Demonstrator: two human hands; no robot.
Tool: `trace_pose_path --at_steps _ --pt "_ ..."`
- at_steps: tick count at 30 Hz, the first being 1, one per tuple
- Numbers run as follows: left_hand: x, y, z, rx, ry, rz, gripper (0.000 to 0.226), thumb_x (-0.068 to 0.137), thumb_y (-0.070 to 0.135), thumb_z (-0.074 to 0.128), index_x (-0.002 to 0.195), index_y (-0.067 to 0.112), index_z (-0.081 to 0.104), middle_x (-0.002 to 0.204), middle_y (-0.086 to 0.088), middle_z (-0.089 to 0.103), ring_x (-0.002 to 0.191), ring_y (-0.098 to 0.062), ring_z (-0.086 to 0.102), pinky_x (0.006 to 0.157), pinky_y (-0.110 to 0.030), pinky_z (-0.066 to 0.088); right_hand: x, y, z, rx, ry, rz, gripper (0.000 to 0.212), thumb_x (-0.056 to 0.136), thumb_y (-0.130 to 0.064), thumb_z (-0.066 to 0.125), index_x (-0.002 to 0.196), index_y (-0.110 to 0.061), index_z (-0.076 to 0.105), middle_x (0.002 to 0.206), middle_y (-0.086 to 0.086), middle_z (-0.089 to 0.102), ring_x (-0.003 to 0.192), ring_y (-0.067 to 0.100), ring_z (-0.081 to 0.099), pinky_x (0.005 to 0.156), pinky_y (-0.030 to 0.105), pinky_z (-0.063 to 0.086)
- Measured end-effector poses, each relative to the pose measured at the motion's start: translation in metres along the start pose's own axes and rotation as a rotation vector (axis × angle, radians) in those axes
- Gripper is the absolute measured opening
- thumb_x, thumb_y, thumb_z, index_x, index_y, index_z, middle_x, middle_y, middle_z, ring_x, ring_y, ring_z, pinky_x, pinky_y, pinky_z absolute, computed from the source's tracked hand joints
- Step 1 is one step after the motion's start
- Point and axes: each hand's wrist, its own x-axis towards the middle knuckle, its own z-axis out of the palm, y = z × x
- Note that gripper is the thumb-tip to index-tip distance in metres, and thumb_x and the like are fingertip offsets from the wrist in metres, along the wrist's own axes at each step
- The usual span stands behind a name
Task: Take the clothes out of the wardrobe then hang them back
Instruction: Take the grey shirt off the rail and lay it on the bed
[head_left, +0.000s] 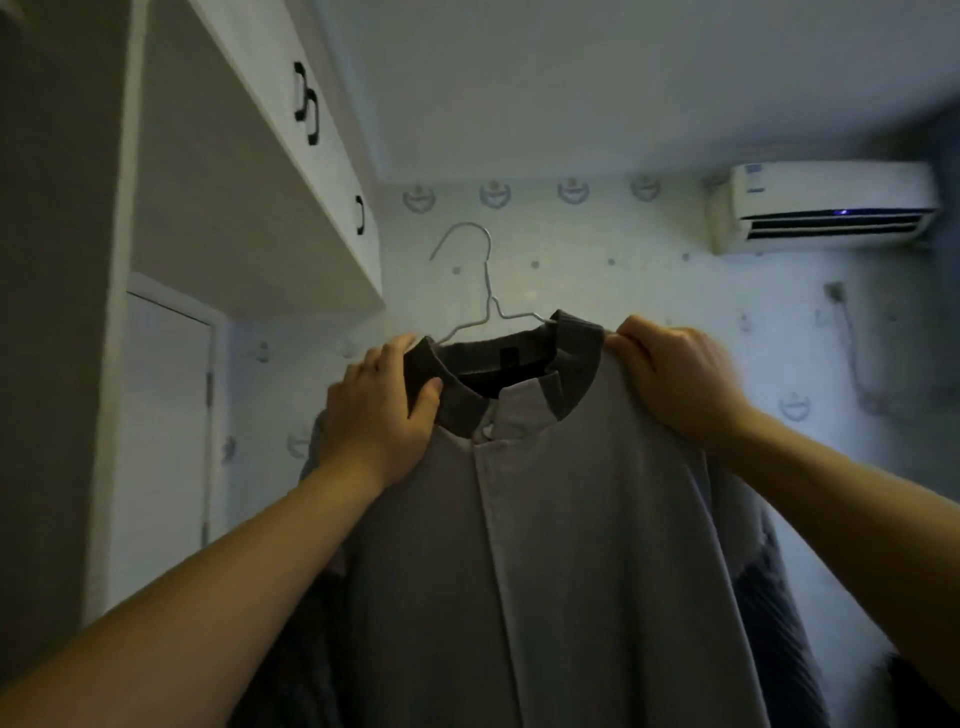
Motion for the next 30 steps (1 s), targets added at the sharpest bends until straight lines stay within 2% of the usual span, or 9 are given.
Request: trace_pose_path --at_steps 4,7,10,13,16,20,25,30 --pt "-0.014 0.027 0.097 -0.11 -0.084 -0.069 0.024 0.101 0.033 0.047 0.108 0.012 0.057 0.101 -0.008 0.058 0.094 -0.03 0.055 0.074 -0.037 0.04 -0.045 0.089 -0.008 -0.058 -0.059 0.046 0.04 0.099 -0.05 0.033 0.093 -0.02 0.059 0.08 0.012 0.069 0.068 0.035 0.064 0.064 0.045 0.053" --pt "-0.031 0.049 0.171 -0.211 -0.171 -0.126 0.027 0.104 0.032 0.041 0.089 0.014 0.053 0.09 -0.006 0.055 0.085 -0.028 0.054 0.071 -0.04 0.044 -0.083 0.147 -0.013 -0.13 -0.094 0.064 0.035 0.1 -0.045 0.04 0.094 -0.018 0.061 0.079 0.012 0.07 0.068 0.037 0.064 0.064 0.043 0.053" --pt "-0.057 0.074 0.239 -0.301 -0.277 -0.164 0.03 0.105 0.03 0.04 0.08 0.016 0.048 0.081 -0.001 0.05 0.078 -0.022 0.05 0.064 -0.033 0.038 -0.123 0.195 -0.016 -0.185 -0.158 0.063 0.039 0.101 -0.045 0.039 0.094 -0.015 0.063 0.075 0.01 0.069 0.063 0.035 0.064 0.062 0.039 0.051" --pt "-0.088 0.097 0.303 -0.373 -0.366 -0.202 0.028 0.105 0.029 0.042 0.08 0.017 0.048 0.08 0.001 0.049 0.076 -0.018 0.049 0.062 -0.028 0.034 -0.171 0.233 -0.011 -0.225 -0.253 0.124 0.043 0.099 -0.051 0.035 0.095 -0.018 0.062 0.077 0.008 0.07 0.064 0.034 0.065 0.062 0.041 0.053" --pt "-0.122 0.112 0.366 -0.41 -0.439 -0.244 0.028 0.105 0.029 0.042 0.083 0.014 0.051 0.084 -0.004 0.052 0.079 -0.022 0.05 0.067 -0.035 0.041 -0.22 0.261 0.0 -0.214 -0.333 0.206 0.041 0.099 -0.054 0.04 0.095 -0.02 0.063 0.077 0.005 0.07 0.066 0.03 0.065 0.064 0.04 0.053" --pt "-0.166 0.119 0.441 -0.432 -0.511 -0.251 0.03 0.104 0.032 0.042 0.085 0.012 0.053 0.087 -0.006 0.053 0.082 -0.024 0.051 0.069 -0.042 0.046 -0.282 0.287 0.023 -0.149 -0.403 0.357 0.032 0.093 -0.048 0.053 0.085 -0.019 0.065 0.068 0.002 0.067 0.062 0.026 0.062 0.058 0.038 0.051" --pt "-0.192 0.107 0.531 -0.446 -0.564 -0.208 0.031 0.102 0.034 0.043 0.086 0.01 0.056 0.092 -0.013 0.056 0.087 -0.032 0.052 0.075 -0.049 0.047 -0.343 0.309 0.066 -0.043 -0.548 0.525 0.032 0.094 -0.045 0.054 0.086 -0.017 0.067 0.069 -0.001 0.065 0.063 0.018 0.061 0.063 0.04 0.053" --pt "-0.204 0.103 0.635 -0.47 -0.685 -0.118 0.031 0.102 0.036 0.046 0.087 0.011 0.057 0.096 -0.015 0.057 0.091 -0.034 0.051 0.075 -0.048 0.046 -0.395 0.335 0.119 -0.031 -0.651 0.793 0.024 0.095 -0.042 0.056 0.084 -0.023 0.066 0.07 -0.01 0.062 0.066 0.004 0.058 0.062 0.02 0.044"
